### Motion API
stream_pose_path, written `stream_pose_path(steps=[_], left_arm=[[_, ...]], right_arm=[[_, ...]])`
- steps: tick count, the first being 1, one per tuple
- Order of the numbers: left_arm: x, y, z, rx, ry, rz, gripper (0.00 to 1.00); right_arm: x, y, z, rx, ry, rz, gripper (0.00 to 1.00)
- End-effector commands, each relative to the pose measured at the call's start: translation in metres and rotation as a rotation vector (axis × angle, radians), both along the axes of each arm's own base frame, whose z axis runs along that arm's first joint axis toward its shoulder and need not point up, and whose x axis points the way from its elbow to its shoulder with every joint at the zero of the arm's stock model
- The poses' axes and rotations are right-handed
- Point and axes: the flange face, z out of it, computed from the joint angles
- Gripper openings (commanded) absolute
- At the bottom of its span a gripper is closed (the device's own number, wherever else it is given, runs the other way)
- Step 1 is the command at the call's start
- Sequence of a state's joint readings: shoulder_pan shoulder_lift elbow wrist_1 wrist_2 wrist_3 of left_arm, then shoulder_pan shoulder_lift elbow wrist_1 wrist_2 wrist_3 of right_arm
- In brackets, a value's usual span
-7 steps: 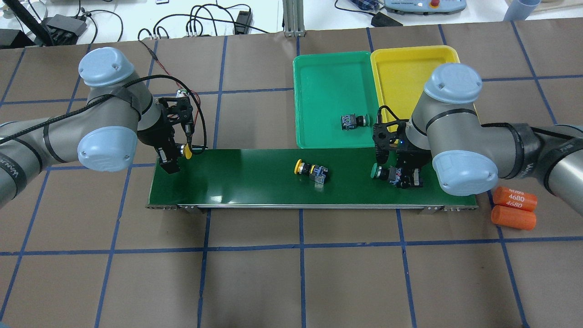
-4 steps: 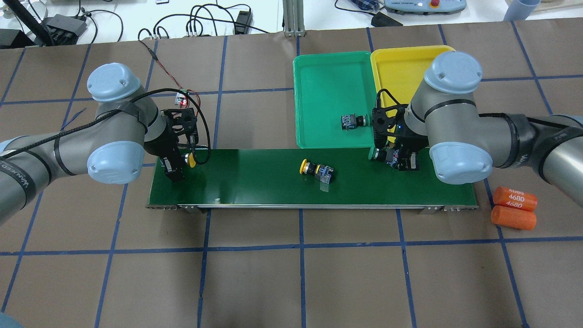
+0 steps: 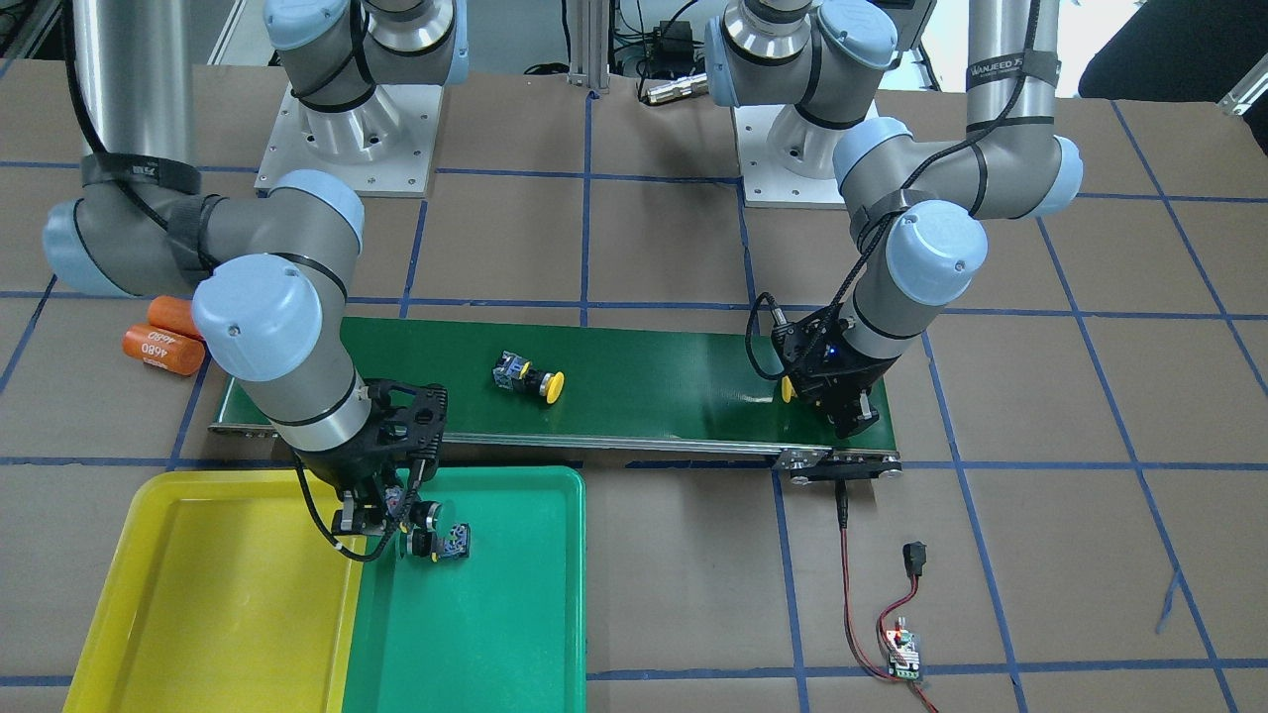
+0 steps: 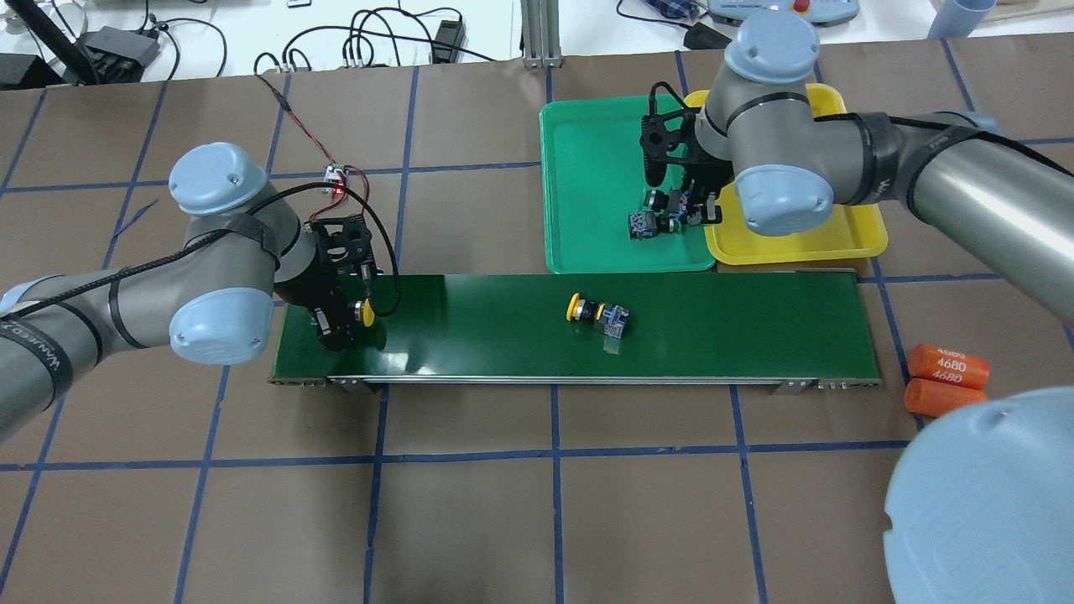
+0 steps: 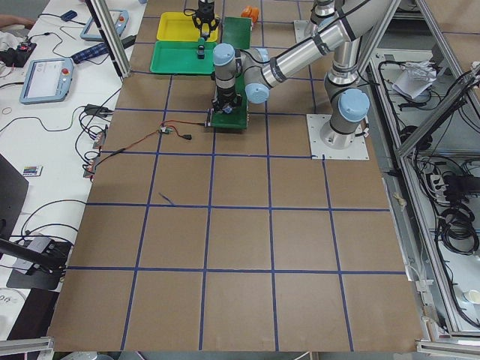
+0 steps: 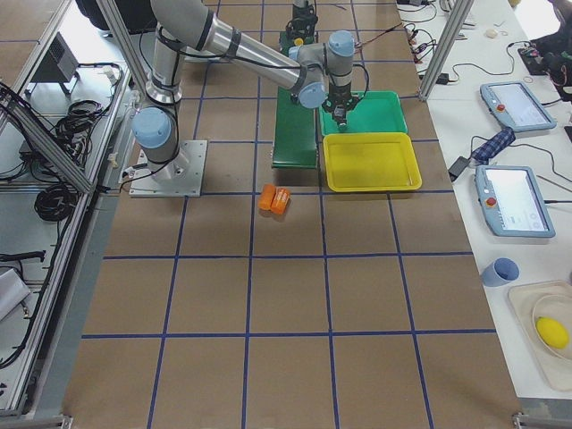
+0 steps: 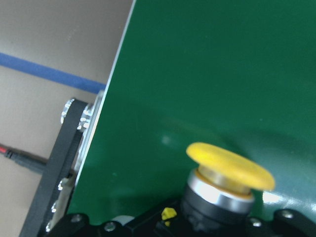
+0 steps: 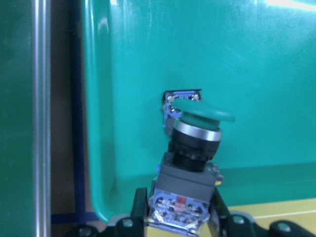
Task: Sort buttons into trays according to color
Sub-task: 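Grasp the second green button with the right gripper while the left lowers its button, then place the green button in the green tray with the right gripper while the left withdraws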
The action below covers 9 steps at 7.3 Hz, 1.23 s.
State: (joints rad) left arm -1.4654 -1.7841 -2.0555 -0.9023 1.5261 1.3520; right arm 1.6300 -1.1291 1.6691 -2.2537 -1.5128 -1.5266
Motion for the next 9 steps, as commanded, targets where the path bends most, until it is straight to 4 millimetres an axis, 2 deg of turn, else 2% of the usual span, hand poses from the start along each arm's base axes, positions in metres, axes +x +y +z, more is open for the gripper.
stream_pose_path(steps=[1,3,5,6,7,8,9], left_arm=[[-0.003,0.002,0.014,-0.025,0.022,0.006,1.0],[-0.007,0.012,0.049,-0.058,0.011,0.025,1.0],[-0.009,0.018,0.081,-0.066,0.016,0.048,1.0],[-0.018,0.014,0.102,-0.062,0.018,0.124,1.0],[-0.032,0.0,0.126,-0.036,0.008,0.207,1.0],[-0.035,-0.02,0.162,-0.016,0.005,0.296,1.0],[-0.034,-0.025,0.193,0.013,-0.01,0.444,1.0]], right_arm=[[0.014,-0.01,-0.003,0.004,0.009,0.021,0.35],[0.015,-0.009,-0.005,0.008,0.0,0.022,0.69],[0.015,-0.008,-0.005,0.014,-0.001,0.022,0.69],[0.01,-0.005,-0.002,0.037,0.003,0.017,0.67],[0.001,0.005,0.012,0.082,0.017,0.016,0.72],[-0.019,0.018,0.027,0.127,0.022,-0.008,0.85],[-0.053,0.033,0.032,0.147,0.02,0.001,0.9]])
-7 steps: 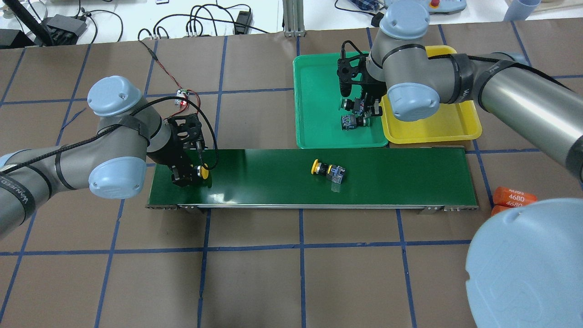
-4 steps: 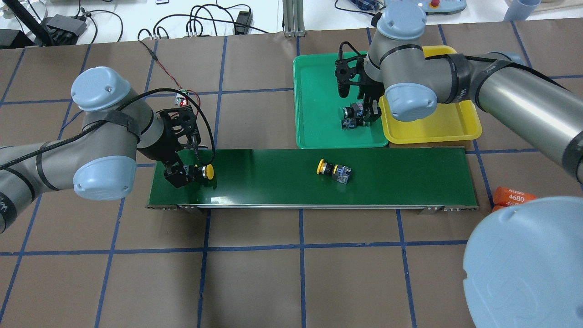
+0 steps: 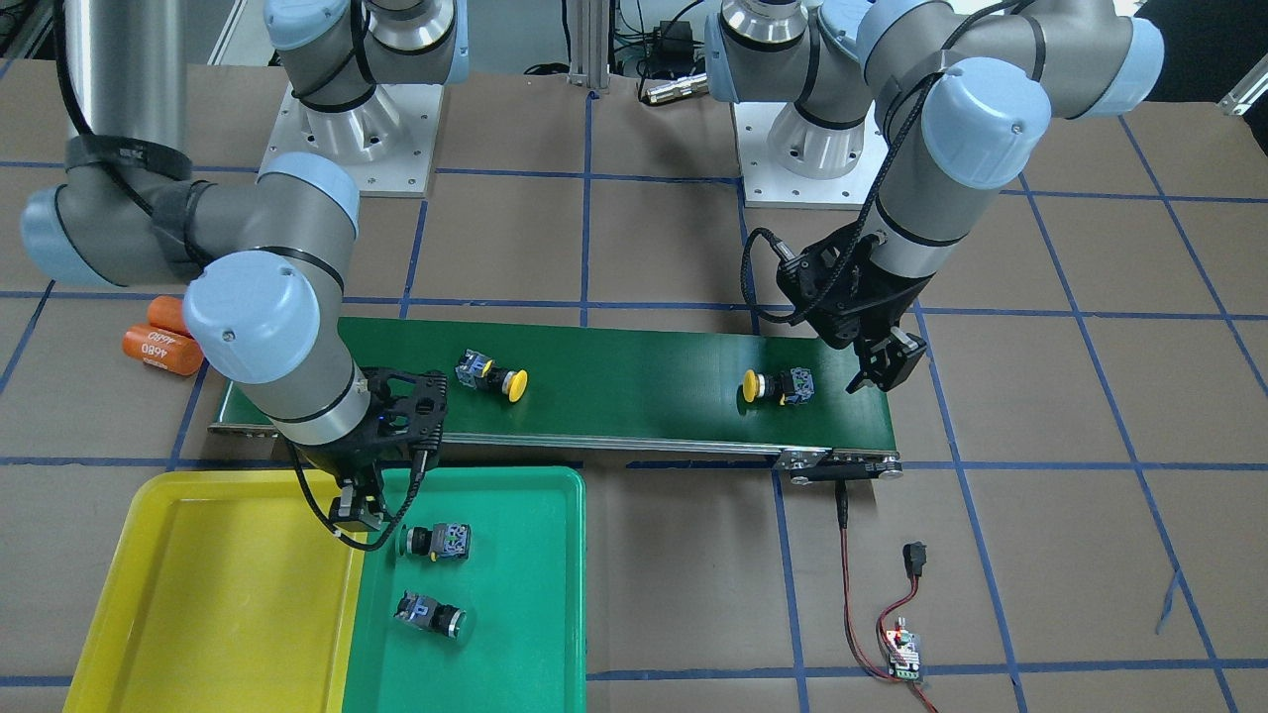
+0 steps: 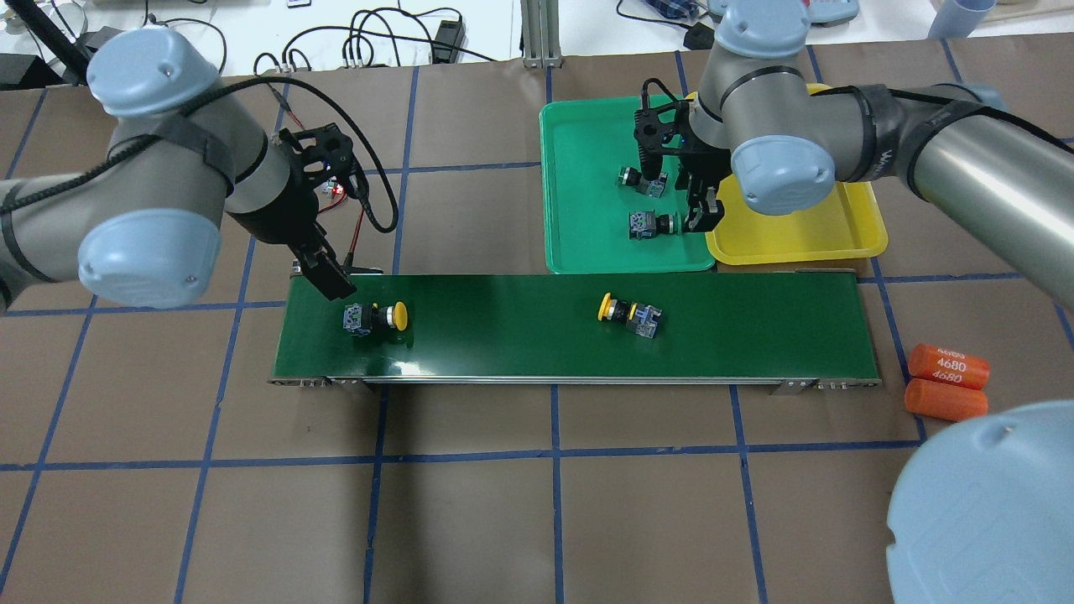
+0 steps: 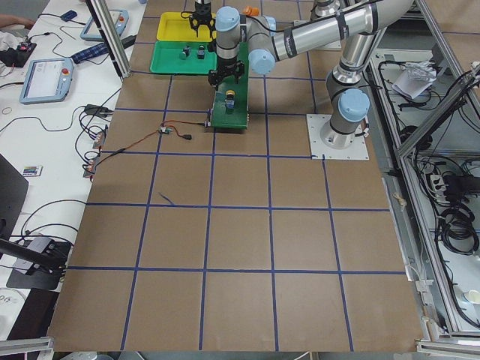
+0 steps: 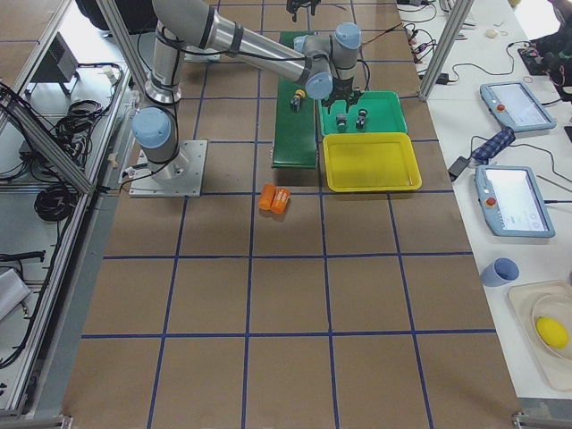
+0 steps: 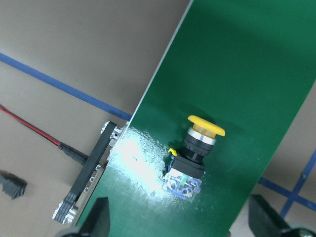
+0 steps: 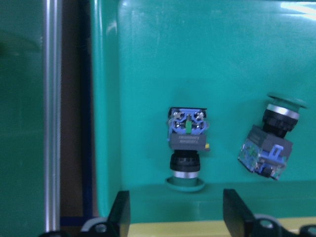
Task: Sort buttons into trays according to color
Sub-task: 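Place the green button in the green tray with the right gripper while the left withdraws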
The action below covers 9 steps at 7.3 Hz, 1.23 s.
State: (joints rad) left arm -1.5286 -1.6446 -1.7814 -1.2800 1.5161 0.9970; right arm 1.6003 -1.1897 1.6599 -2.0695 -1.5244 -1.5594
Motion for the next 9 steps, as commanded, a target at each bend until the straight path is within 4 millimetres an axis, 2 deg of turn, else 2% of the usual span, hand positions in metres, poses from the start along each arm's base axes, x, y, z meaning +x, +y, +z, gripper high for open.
stream_pose_path(steps=[1,2,3,4,5,6,7,8,9], left_arm=[[0.001,-0.012,0.057,0.019,-0.027,0.344,1.0],[0.001,0.0,0.068,0.049,-0.041,0.491,1.0],[0.001,0.008,0.075,0.083,-0.059,0.685,1.0],[-0.001,0.02,0.073,0.099,-0.119,0.867,1.0],[-0.001,0.029,0.082,0.076,-0.124,0.913,1.0],[-0.004,0.043,0.088,0.069,-0.122,0.909,1.0],[-0.011,0.055,0.081,0.073,-0.117,0.906,1.0],[-0.012,0.052,0.063,0.091,-0.133,0.908,1.0],[-0.012,0.043,0.058,0.068,-0.117,0.926,1.0]], right_arm=[[-0.062,0.04,0.011,0.044,-0.002,0.052,0.92],[-0.073,0.068,0.011,0.053,-0.016,0.051,0.97],[-0.071,0.084,0.002,0.066,-0.018,0.045,1.0],[-0.07,0.092,-0.006,0.087,-0.02,0.04,1.0],[-0.069,0.103,-0.011,0.102,-0.02,-0.009,1.0],[-0.066,0.113,-0.014,0.113,-0.013,-0.137,1.0],[-0.063,0.121,-0.02,0.127,-0.013,-0.141,1.0],[-0.062,0.129,-0.024,0.123,-0.008,-0.136,1.0],[-0.06,0.138,-0.032,0.109,-0.01,-0.133,1.0]])
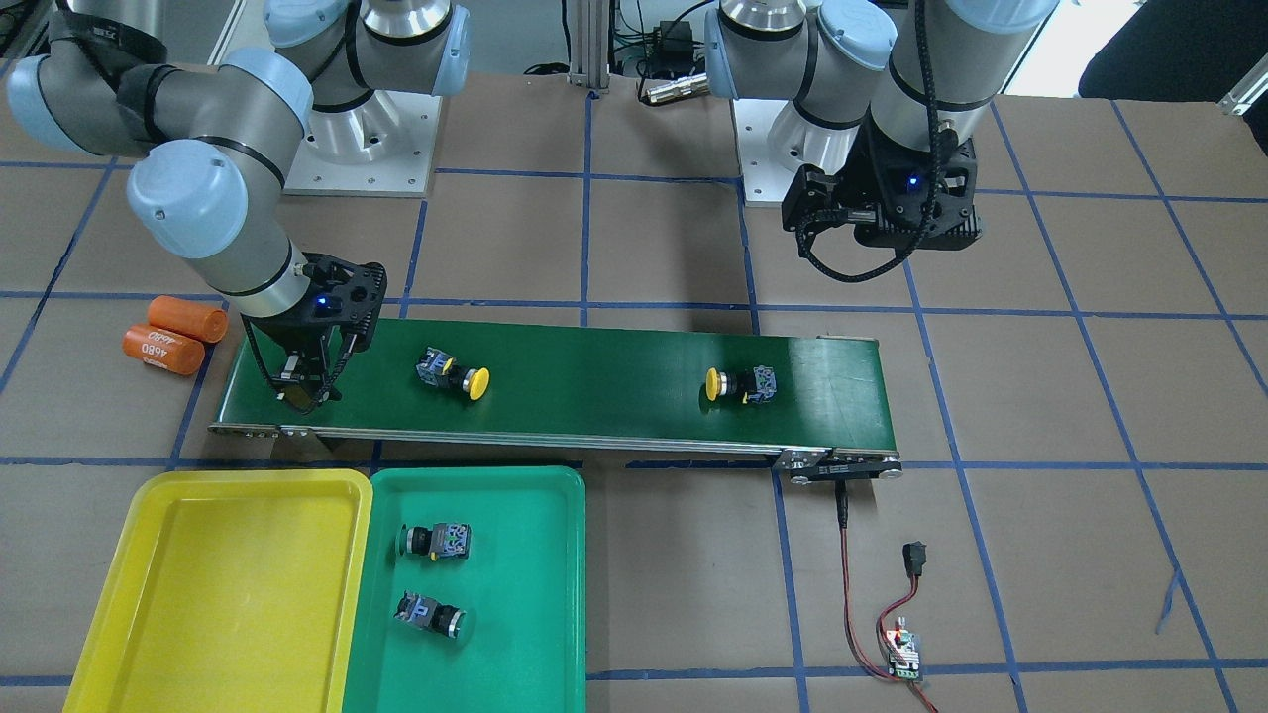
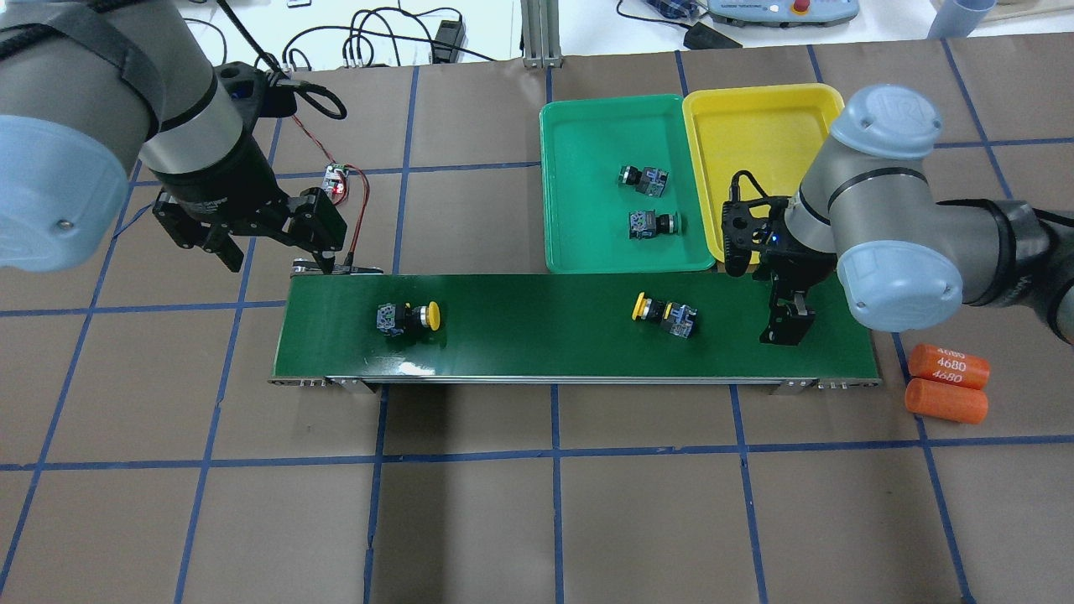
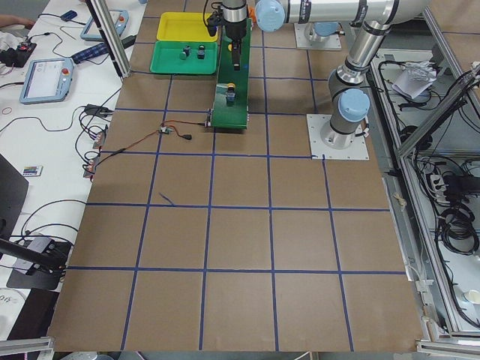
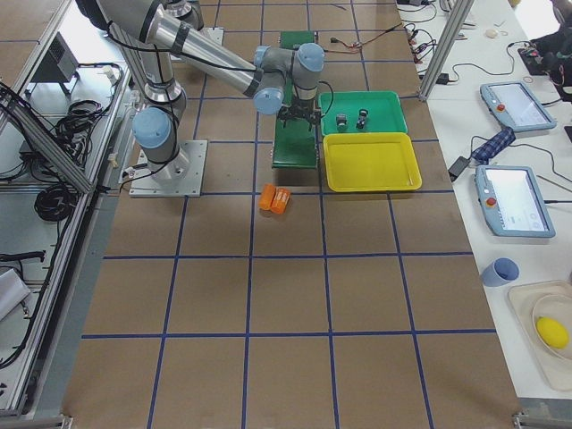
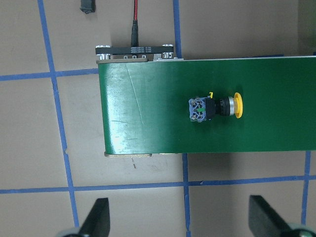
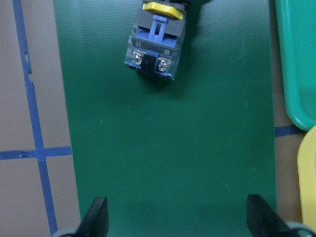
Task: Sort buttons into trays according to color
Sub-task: 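Return the right gripper to the belt end and grasp the first yellow button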
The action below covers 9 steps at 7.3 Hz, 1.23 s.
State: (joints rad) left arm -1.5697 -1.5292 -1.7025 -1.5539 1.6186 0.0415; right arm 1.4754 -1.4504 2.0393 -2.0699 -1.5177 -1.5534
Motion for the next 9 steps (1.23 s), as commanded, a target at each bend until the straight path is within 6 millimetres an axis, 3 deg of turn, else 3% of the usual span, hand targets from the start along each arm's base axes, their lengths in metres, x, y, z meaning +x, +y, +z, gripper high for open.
stream_pose_path(steps=[1,9], left_arm=[[-0.002,0.003,0.005,-0.053,0.007,0.027,1.0],[-0.002,0.001,0.013,-0.073,0.007,0.025,1.0]], right_arm=[[0.008,0.024,-0.016,-0.039,0.009,0.009,1.0],[0.022,0.029,-0.015,-0.1,0.01,0.045,1.0]])
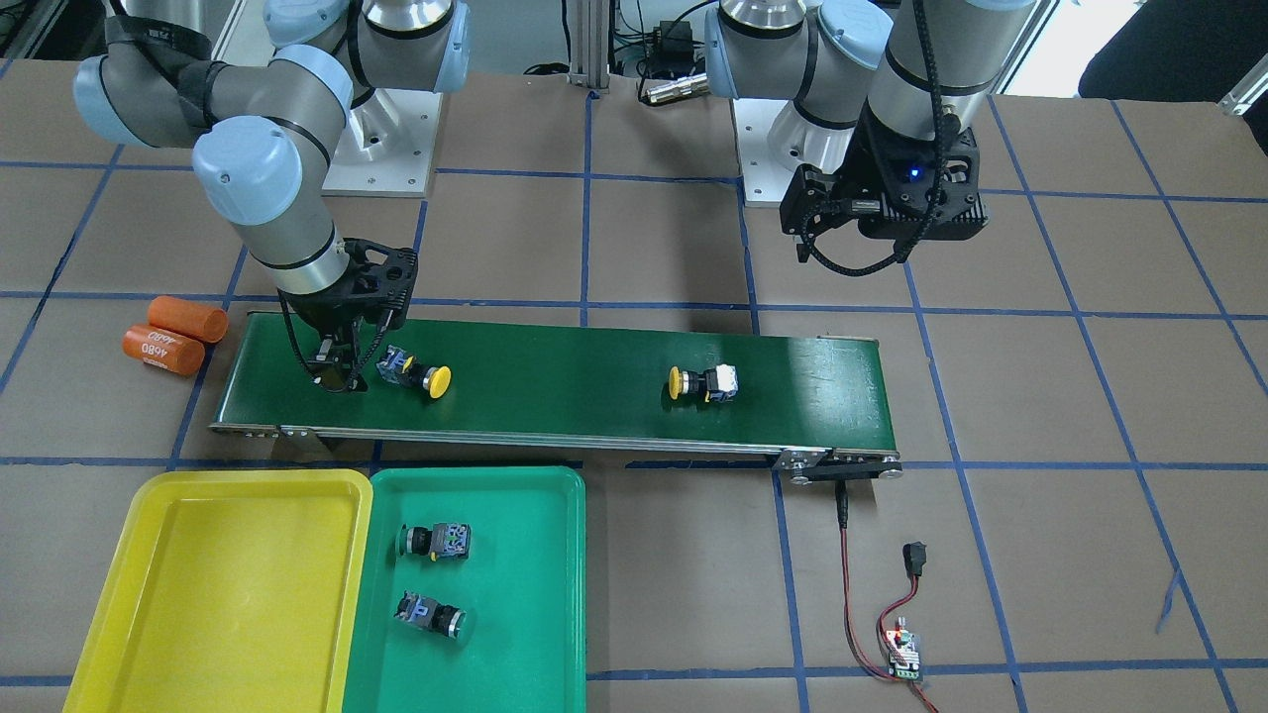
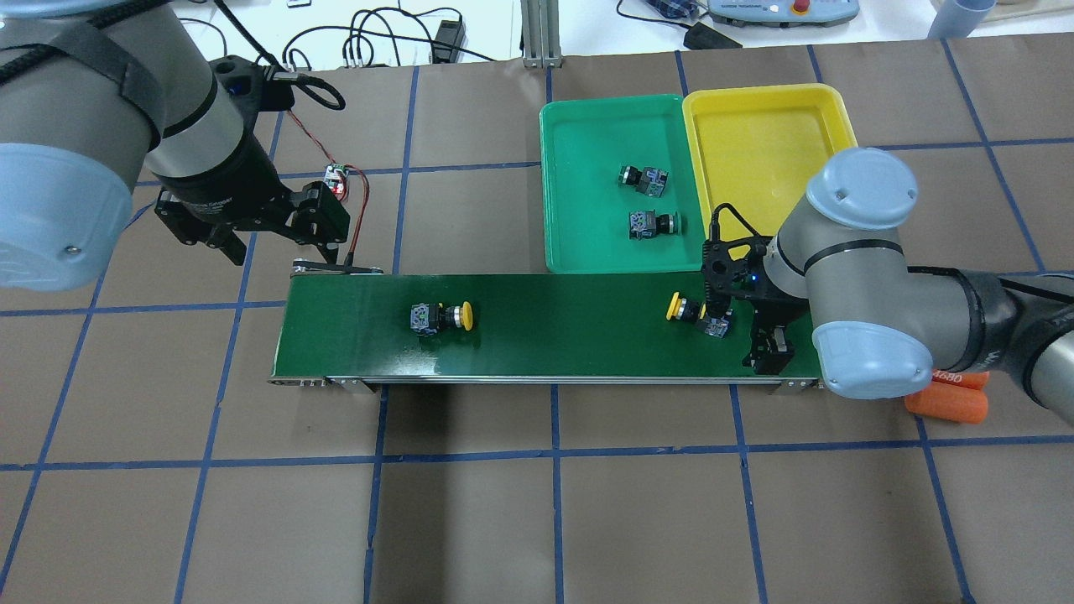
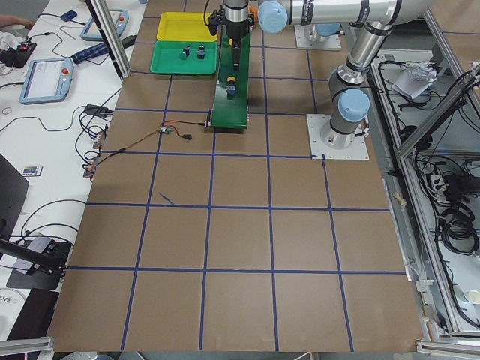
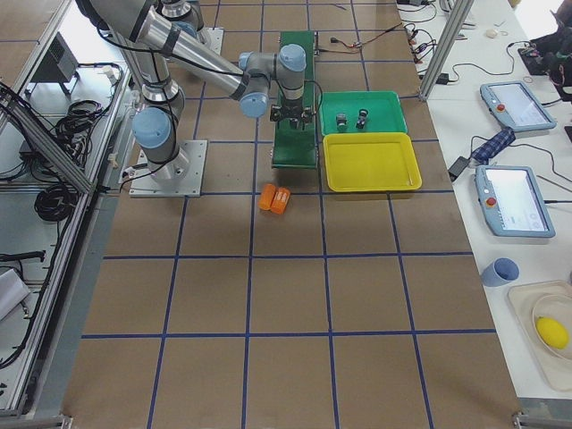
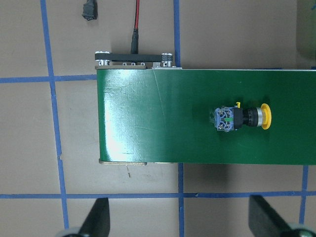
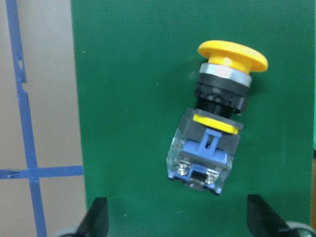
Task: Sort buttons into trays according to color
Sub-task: 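Return the right gripper to the belt end and grasp the first yellow button, then carry the yellow button into the yellow tray and open the right gripper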
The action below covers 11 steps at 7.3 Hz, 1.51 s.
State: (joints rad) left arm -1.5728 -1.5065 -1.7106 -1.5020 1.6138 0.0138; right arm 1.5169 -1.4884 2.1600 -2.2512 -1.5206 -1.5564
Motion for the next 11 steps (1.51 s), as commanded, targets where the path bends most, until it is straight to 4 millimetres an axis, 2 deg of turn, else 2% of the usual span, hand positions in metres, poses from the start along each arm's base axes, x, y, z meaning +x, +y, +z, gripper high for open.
stream_pose_path(steps=[1,4,5,6,7,8,10,11], left_arm=[[0.0,-0.002,0.005,-0.013,0.003,-0.001,1.0],[0.001,-0.002,0.007,-0.019,0.003,-0.001,1.0],[0.001,-0.002,0.009,-0.022,0.003,-0.003,1.0],[0.001,-0.002,0.01,-0.023,0.003,-0.004,1.0],[0.001,-0.003,0.01,-0.025,0.003,-0.006,1.0],[0.001,-0.004,0.011,-0.026,0.005,-0.007,1.0],[0.001,-0.004,0.01,-0.023,0.005,-0.006,1.0],[0.001,-0.006,0.007,-0.017,0.003,-0.001,1.0]], right_arm=[[0.001,0.0,0.0,-0.002,-0.002,0.001,1.0],[0.002,-0.001,0.0,-0.009,-0.009,0.002,1.0],[0.001,-0.003,0.002,-0.025,-0.005,0.005,0.83],[0.0,-0.003,0.002,-0.025,0.004,0.001,0.52],[0.0,-0.004,0.003,-0.031,0.004,0.001,0.41],[0.0,-0.013,0.012,-0.057,0.007,0.001,0.36],[-0.004,-0.055,0.025,-0.093,0.012,0.0,0.35],[-0.006,-0.076,0.034,-0.118,0.015,0.0,0.29]])
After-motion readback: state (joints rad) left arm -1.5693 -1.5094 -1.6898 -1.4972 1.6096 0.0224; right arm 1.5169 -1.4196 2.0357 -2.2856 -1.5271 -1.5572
